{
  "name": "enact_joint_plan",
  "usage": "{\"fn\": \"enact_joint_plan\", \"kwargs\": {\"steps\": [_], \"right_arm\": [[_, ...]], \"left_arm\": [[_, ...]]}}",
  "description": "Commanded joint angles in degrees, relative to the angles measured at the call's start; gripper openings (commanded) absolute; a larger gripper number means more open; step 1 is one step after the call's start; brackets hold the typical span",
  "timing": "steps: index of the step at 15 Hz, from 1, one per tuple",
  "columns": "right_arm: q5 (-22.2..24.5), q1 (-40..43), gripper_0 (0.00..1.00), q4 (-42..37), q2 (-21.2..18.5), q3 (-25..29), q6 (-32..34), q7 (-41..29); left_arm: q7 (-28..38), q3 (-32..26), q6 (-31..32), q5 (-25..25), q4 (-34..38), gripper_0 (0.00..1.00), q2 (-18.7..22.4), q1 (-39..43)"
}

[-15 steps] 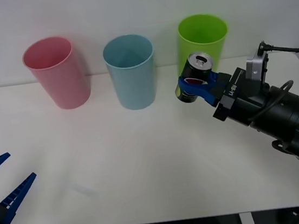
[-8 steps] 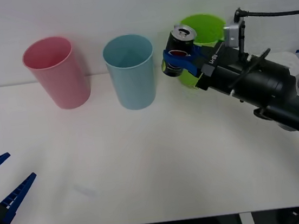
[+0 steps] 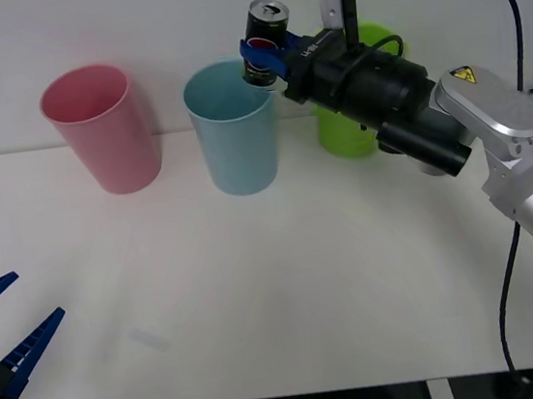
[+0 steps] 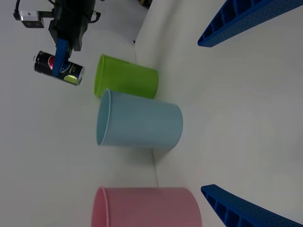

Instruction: Grasp the object on the table and drop it into the matching bin: aluminum can to the light blue bin, PET bottle to the pink bin.

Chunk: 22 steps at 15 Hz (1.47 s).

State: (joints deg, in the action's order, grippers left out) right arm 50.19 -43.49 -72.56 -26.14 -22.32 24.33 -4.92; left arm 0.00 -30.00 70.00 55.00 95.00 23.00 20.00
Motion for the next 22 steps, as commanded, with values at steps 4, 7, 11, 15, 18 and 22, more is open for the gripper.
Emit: {"fn": "enact_joint_plan", "kwargs": {"steps": [4,7,11,15,18,22], "right_arm": [[2.3,-9.8,0.0,14.2,7.9,0.0,-3.2,0.6],[2.8,-15.0,0.0,22.2,12.2,0.0,-5.3,1.2],[2.9,-18.5,0.0,26.9,14.7,0.0,-8.1,2.0],[2.9,-18.4,0.0,26.9,14.7,-0.4,-8.1,2.6],[2.9,-18.3,0.09,26.9,14.5,-0.4,-8.2,2.7],[2.9,-18.3,1.0,26.9,13.9,-0.4,-8.0,3.4]], "left_arm": [[0.0,0.0,0.0,0.0,0.0,1.0,0.0,0.0],[0.0,0.0,0.0,0.0,0.0,1.0,0.0,0.0],[0.0,0.0,0.0,0.0,0.0,1.0,0.0,0.0],[0.0,0.0,0.0,0.0,0.0,1.0,0.0,0.0],[0.0,0.0,0.0,0.0,0.0,1.0,0.0,0.0],[0.0,0.0,0.0,0.0,0.0,1.0,0.0,0.0]]}}
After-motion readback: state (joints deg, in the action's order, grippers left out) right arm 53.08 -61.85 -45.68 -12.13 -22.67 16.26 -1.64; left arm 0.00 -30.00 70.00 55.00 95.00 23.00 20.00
